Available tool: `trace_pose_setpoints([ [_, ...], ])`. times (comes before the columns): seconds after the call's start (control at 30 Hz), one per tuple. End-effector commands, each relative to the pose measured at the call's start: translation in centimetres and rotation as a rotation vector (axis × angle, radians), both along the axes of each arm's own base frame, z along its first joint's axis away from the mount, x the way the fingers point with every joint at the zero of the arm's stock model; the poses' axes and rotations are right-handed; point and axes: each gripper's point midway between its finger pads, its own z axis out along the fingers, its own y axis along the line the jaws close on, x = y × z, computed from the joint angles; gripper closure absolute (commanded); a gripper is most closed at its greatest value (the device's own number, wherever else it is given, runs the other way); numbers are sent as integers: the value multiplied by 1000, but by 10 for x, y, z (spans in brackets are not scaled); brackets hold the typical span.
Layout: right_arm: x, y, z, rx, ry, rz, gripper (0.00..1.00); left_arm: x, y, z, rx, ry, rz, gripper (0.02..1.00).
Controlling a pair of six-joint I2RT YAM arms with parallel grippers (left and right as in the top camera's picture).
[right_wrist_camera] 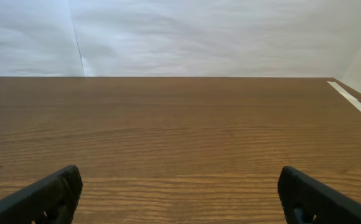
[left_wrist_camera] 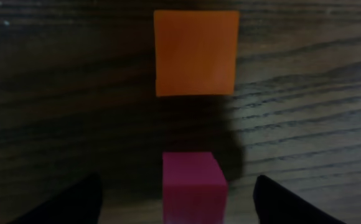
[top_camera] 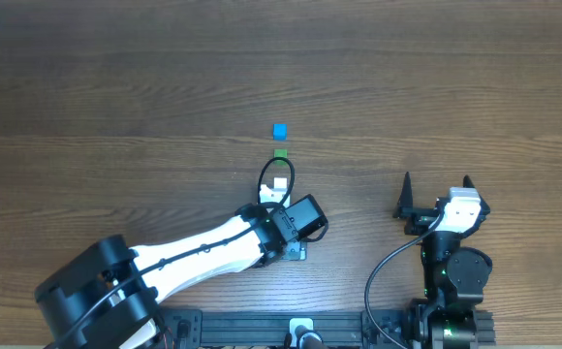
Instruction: Stack Cubes
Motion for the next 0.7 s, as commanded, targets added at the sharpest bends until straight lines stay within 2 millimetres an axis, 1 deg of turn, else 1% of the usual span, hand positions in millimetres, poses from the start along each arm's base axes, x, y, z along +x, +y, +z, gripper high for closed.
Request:
trace_pose_setpoints([
  [0.03,0,2,-2,0,3,11,7,0,-4,-3,4,16,-18,305],
  [0.17,0,2,-2,1,3,11,7,0,-4,-4,4,16,-18,402],
  [0.2,0,2,-2,1,3,11,9,0,-4,-4,4,17,-18,446],
  [0.3,0,2,-2,1,3,11,9,0,-4,-3,3,16,-14,518],
  [0.43,0,2,-2,1,3,11,7,0,-4,-3,2,17,-10,570],
  [0.6,0,2,-2,1,3,11,9,-1,-5,-3,-5,20,-12,601],
  [0.7,0,2,-2,1,3,11,7,0,-6,-3,-9,19,-12,643],
])
